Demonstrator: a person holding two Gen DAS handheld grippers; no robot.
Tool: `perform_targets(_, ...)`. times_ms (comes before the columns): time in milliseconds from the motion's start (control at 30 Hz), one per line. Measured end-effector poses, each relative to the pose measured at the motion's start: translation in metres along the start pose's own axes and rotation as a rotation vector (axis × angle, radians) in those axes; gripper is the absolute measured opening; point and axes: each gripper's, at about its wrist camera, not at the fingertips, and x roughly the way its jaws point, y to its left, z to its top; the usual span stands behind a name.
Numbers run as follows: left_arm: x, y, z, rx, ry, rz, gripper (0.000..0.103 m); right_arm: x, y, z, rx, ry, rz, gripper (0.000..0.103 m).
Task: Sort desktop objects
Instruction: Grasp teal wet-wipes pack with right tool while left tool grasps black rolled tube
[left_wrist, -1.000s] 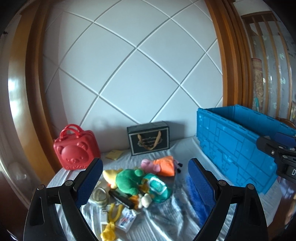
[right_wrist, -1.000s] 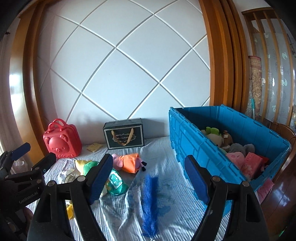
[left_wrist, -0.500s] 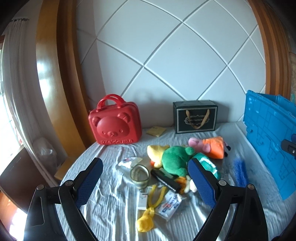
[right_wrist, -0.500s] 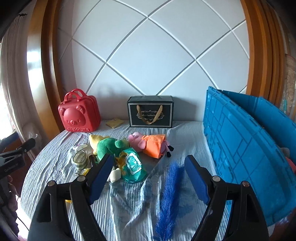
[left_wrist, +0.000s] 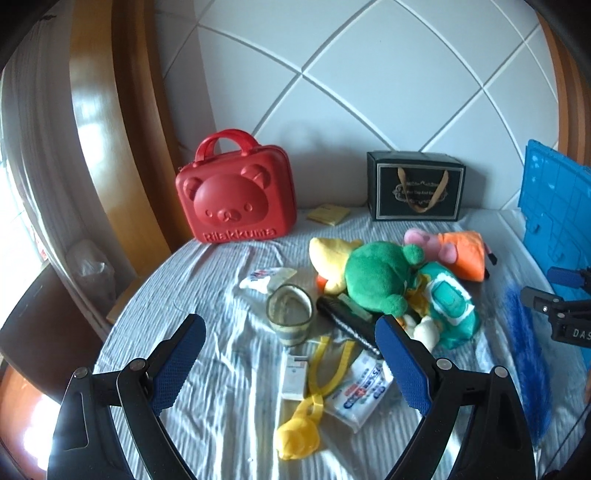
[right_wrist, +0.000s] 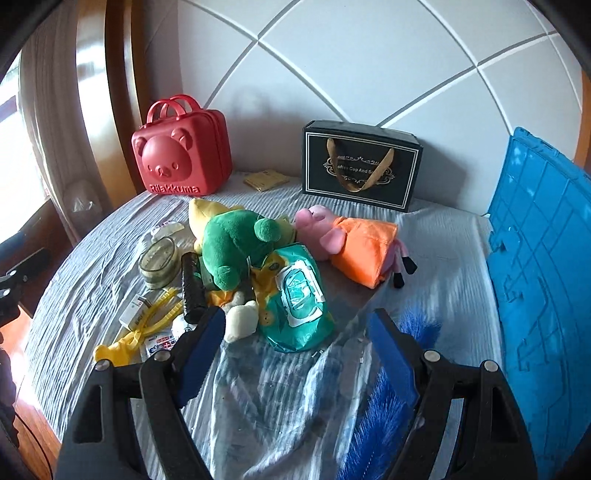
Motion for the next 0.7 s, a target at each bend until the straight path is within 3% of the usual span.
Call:
perform_targets(200, 0.063, -0.024, -0.001, 0.030, 0.104, -0.024, 0.094, 0.033, -0.006, 0.008, 0.043, 0.033, -0.014, 0.080)
perform_targets(333, 0.108, -0.043, -0.001, -0.004, 0.190, -0.070, 0.094, 0.043, -0.009, 0.019, -0.002, 0.035, -0.017, 0.080)
perform_targets(467, 0.149, -0.059, -0.006, -0.038, 0.270, -0.070, 0.094, 0.063, -0.018, 0.033, -0.036, 0.032, 0.003, 0.080)
perform_targets(700, 0.204, -0.073, -0.020, -0.100, 0.388, -0.092, 0.094, 0.128, -0.032, 0.038, -0.118, 0.128, 0.068, 0.080)
